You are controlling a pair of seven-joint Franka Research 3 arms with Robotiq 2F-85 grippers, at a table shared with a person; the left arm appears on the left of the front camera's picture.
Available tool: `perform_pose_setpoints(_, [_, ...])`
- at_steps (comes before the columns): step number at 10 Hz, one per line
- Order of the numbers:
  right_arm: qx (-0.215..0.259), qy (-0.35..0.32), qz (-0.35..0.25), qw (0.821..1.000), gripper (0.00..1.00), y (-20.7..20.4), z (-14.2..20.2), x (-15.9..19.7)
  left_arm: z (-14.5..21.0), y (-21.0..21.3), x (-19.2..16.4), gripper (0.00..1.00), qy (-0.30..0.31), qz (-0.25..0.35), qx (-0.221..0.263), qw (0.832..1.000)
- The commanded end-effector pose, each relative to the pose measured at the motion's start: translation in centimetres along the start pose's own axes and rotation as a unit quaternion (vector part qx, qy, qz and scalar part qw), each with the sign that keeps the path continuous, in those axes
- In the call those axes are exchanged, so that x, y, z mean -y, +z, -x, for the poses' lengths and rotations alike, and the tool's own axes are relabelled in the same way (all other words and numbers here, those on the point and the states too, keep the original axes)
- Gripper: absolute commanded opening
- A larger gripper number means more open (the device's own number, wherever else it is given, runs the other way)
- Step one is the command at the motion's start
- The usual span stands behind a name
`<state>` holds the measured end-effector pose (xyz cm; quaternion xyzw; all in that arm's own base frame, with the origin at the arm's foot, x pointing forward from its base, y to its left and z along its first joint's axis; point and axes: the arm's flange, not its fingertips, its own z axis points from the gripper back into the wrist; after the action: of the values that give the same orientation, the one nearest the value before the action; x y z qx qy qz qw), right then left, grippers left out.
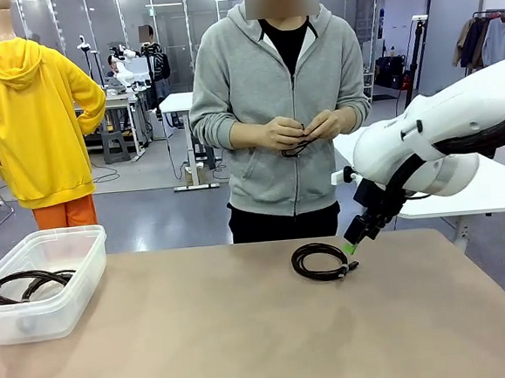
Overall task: Organize and store the cables.
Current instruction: Place the USB Extension Cable into the Organizing box.
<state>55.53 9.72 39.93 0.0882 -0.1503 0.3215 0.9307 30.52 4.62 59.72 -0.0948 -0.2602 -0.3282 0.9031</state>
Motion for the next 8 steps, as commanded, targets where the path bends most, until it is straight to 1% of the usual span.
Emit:
perform_pose_setpoints(1, [-0.003, -0.012, 0.019, 1.0, 1.0, -0.6, -0.8, 0.3, 0.0, 0.0, 0.1, 1.0, 0.0, -0.004, -0.004, 1.0])
perform_pose_setpoints(4, [-0.01, -0.01, 0.024, 1.0, 1.0, -1.6, -0.5, 0.0, 0.0, 0.0, 0.1, 1.0, 0.0, -0.004, -0.004, 1.0])
perform_pose_setpoints(6, [-0.005, -0.037, 0.029, 0.999, 1.0, -2.2, -0.5, 0.2, 0.0, 0.0, 0.1, 1.0, 0.0, -0.004, -0.004, 1.0])
perform_pose_setpoints(8, [-0.009, -0.031, 0.034, 0.999, 1.0, -2.5, -0.7, 0.1, 0.0, 0.0, 0.1, 1.0, 0.0, -0.004, -0.004, 1.0])
